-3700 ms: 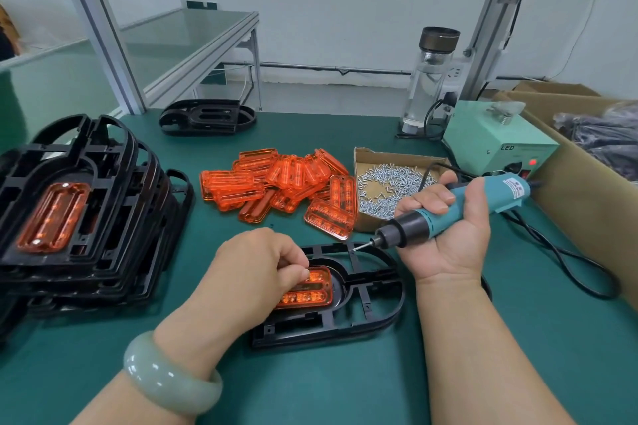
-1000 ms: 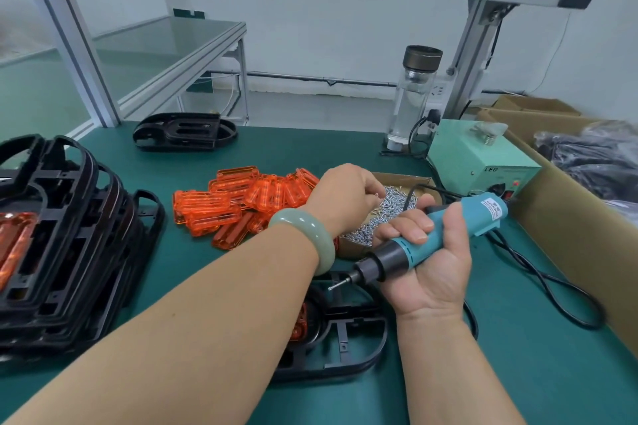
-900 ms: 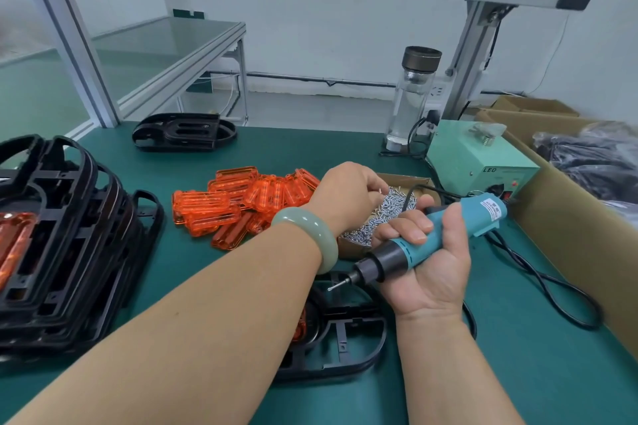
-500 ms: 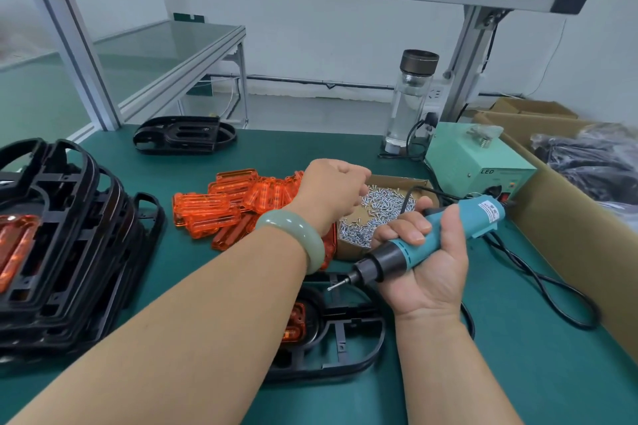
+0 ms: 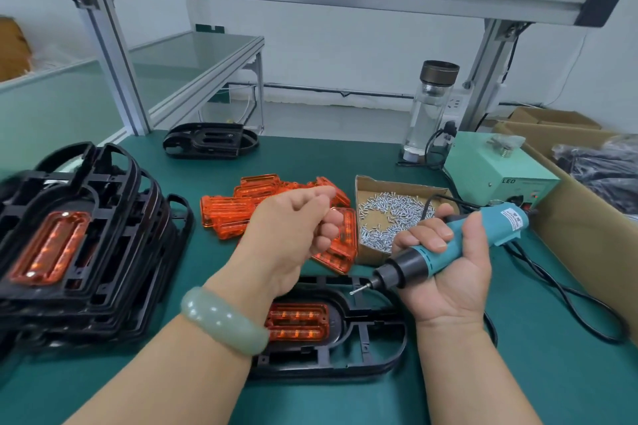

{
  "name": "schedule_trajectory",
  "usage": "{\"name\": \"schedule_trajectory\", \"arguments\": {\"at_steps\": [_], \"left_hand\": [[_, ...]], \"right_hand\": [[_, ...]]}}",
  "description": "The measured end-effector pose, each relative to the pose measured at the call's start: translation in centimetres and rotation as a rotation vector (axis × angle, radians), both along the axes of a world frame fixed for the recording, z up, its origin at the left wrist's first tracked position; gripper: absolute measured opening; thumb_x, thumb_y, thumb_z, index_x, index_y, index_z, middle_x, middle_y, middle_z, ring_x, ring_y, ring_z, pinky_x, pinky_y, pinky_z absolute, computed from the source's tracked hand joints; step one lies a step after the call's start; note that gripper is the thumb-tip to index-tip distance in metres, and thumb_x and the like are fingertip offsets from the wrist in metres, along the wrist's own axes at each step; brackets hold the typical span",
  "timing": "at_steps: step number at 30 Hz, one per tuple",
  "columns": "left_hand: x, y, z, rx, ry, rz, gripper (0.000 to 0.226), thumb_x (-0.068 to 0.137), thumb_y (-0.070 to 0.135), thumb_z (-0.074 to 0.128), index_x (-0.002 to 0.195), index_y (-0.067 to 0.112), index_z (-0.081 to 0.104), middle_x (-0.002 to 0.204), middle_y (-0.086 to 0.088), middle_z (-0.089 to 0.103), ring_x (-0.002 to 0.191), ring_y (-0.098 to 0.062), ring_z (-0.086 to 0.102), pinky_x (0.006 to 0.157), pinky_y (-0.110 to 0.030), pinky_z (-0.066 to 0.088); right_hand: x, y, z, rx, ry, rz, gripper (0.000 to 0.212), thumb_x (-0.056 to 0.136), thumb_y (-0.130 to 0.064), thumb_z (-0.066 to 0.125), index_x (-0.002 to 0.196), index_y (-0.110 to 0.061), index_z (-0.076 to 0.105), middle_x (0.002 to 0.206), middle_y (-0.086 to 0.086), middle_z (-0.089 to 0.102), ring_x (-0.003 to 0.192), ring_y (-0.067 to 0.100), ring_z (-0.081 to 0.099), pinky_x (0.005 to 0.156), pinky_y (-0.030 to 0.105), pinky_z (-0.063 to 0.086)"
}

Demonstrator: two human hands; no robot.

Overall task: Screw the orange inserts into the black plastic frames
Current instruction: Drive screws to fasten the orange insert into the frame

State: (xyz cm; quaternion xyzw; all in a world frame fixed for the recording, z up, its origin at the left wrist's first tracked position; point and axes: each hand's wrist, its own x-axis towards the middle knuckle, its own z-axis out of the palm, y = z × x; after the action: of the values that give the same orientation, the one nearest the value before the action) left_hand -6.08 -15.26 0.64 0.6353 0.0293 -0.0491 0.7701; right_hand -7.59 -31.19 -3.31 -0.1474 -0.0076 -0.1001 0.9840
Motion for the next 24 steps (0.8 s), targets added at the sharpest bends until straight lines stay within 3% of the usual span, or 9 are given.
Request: {"name": "schedule_trajectory", "arguments": {"at_steps": [5, 9, 11, 14, 17, 21, 24], "left_hand": [[-2.6, 3.2, -1.3, -0.159, 0.004, 0.063, 0.017, 0.096, 0.004, 0.046, 0.101, 0.013, 0.06, 0.077, -0.006, 0.074, 0.064, -0.011, 0.068, 0.051, -0.017, 0.051], [-4.0, 4.3, -2.4, -0.149, -0.026, 0.134, 0.015, 0.093, 0.004, 0.052, 0.101, 0.015, 0.056, 0.086, -0.009, 0.074, 0.075, -0.017, 0.072, 0.053, -0.018, 0.052], [-4.4, 4.3, -2.9, -0.144, -0.077, 0.147, 0.007, 0.082, 0.011, 0.065, 0.088, 0.014, 0.063, 0.086, -0.011, 0.074, 0.075, -0.02, 0.072, 0.053, -0.018, 0.053], [-4.8, 4.2, -3.3, -0.173, -0.122, 0.134, 0.022, 0.053, 0.023, 0.075, 0.074, 0.018, 0.075, 0.079, -0.014, 0.073, 0.068, -0.019, 0.071, 0.053, -0.019, 0.053], [-4.9, 3.9, -4.0, -0.141, -0.112, 0.096, 0.021, 0.059, 0.019, 0.072, 0.079, 0.023, 0.078, 0.073, -0.007, 0.072, 0.064, -0.014, 0.065, 0.056, -0.018, 0.052], [-5.1, 3.8, -4.9, 0.088, -0.197, 0.048, 0.028, 0.081, 0.009, 0.068, 0.085, 0.036, 0.076, 0.068, 0.003, 0.068, 0.066, -0.006, 0.059, 0.064, -0.017, 0.049], [-5.3, 3.6, -4.7, 0.126, -0.244, 0.074, 0.021, 0.08, 0.017, 0.065, 0.085, 0.034, 0.075, 0.059, 0.003, 0.056, 0.059, -0.014, 0.048, 0.058, -0.022, 0.045]], "right_hand": [[-0.3, 0.4, 0.3, 0.016, 0.005, -0.031, 0.021, 0.084, -0.044, 0.054, 0.086, -0.022, 0.053, 0.056, -0.013, 0.044, 0.043, 0.0, 0.044, 0.051, 0.017, 0.045], [-0.5, 1.0, 0.5, -0.017, 0.037, -0.09, 0.02, 0.082, -0.043, 0.055, 0.084, -0.024, 0.052, 0.057, -0.013, 0.043, 0.044, 0.001, 0.044, 0.053, 0.017, 0.045], [-0.5, 1.2, 0.5, -0.037, 0.054, -0.117, 0.019, 0.083, -0.043, 0.055, 0.083, -0.024, 0.051, 0.057, -0.013, 0.043, 0.044, 0.001, 0.044, 0.053, 0.017, 0.044], [-0.5, 1.5, 0.5, -0.048, 0.07, -0.139, 0.02, 0.083, -0.043, 0.055, 0.082, -0.024, 0.051, 0.058, -0.013, 0.042, 0.044, 0.001, 0.043, 0.054, 0.017, 0.043], [-0.6, 1.7, 0.6, -0.055, 0.088, -0.159, 0.019, 0.082, -0.043, 0.056, 0.082, -0.024, 0.051, 0.058, -0.013, 0.042, 0.045, 0.002, 0.043, 0.054, 0.018, 0.043], [-0.7, 2.1, 0.7, -0.067, 0.115, -0.205, 0.019, 0.079, -0.041, 0.06, 0.081, -0.024, 0.051, 0.059, -0.012, 0.042, 0.045, 0.003, 0.042, 0.056, 0.019, 0.043], [-0.7, 2.6, 0.8, -0.075, 0.122, -0.23, 0.019, 0.077, -0.041, 0.06, 0.082, -0.025, 0.051, 0.06, -0.012, 0.042, 0.046, 0.004, 0.042, 0.058, 0.021, 0.041]]}}
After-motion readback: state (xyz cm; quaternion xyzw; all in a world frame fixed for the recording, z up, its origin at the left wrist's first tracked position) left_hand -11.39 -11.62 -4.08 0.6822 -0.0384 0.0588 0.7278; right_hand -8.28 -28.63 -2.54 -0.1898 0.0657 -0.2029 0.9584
